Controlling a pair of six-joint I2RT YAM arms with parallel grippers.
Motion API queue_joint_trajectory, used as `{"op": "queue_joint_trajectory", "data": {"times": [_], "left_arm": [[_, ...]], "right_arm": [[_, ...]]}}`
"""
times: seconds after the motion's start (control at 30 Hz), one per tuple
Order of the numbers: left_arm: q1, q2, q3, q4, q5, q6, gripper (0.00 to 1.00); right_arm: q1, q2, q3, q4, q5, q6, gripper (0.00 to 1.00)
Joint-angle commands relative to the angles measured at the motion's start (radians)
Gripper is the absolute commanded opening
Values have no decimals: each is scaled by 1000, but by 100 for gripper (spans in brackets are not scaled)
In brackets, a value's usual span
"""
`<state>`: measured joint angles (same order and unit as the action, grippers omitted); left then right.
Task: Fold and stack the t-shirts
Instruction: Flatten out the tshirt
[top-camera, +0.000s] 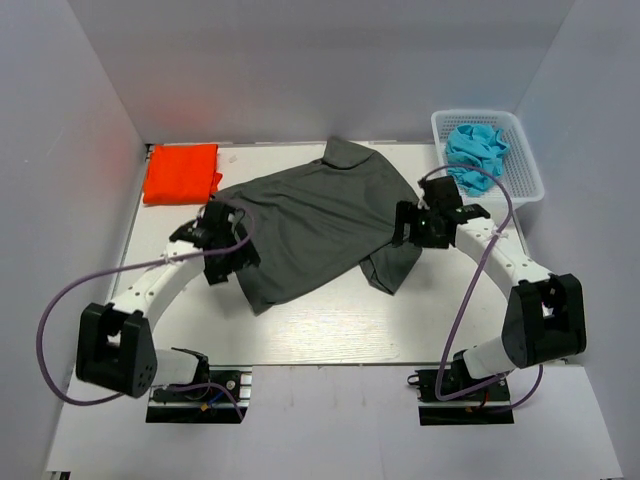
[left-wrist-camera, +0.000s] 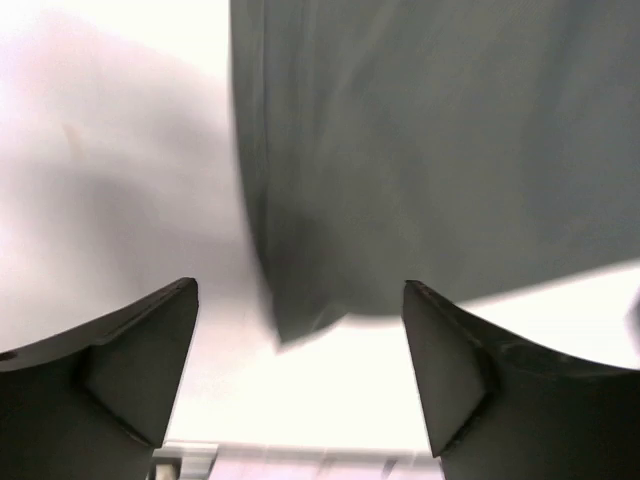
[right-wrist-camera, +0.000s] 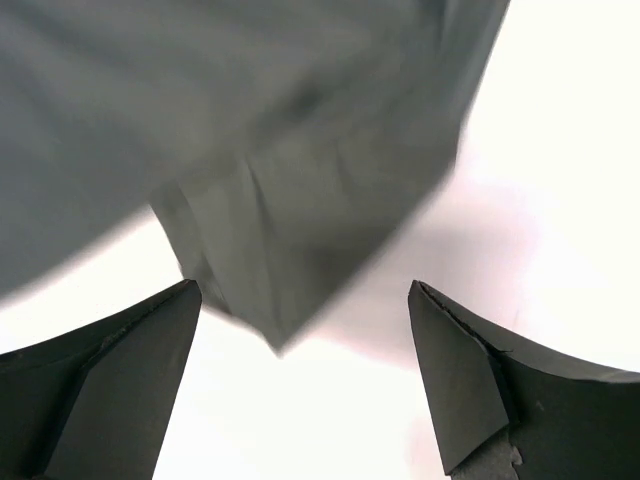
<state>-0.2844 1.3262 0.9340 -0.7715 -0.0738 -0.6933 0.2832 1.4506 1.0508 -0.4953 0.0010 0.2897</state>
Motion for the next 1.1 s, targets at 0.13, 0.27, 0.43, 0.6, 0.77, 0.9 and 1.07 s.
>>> {"op": "queue_joint_trajectory", "data": {"times": [0.13, 0.27, 0.43, 0.6, 0.77, 0.9, 1.07], "left_arm": [[-74, -163, -259, 144, 253, -78, 73], [-139, -85, -273, 147, 237, -78, 66], [-162, -25, -264, 98, 145, -110, 56], [-173, 25, -250, 21, -18, -138, 52], [-182, 90, -239, 37, -21, -135, 46], [-182, 99, -261, 84, 12, -135, 20], [-182, 78, -279, 121, 81, -126, 0]], "right_arm": [[22, -65, -48, -215, -58, 19, 90], [24, -47, -46, -224, -64, 19, 90], [25, -49, -58, -227, -78, 25, 90], [22, -38, -66, -235, -78, 12, 90], [24, -29, -77, -236, -81, 9, 90], [21, -18, -89, -230, -88, 5, 89], [39, 13, -118, -220, -118, 23, 86]]}}
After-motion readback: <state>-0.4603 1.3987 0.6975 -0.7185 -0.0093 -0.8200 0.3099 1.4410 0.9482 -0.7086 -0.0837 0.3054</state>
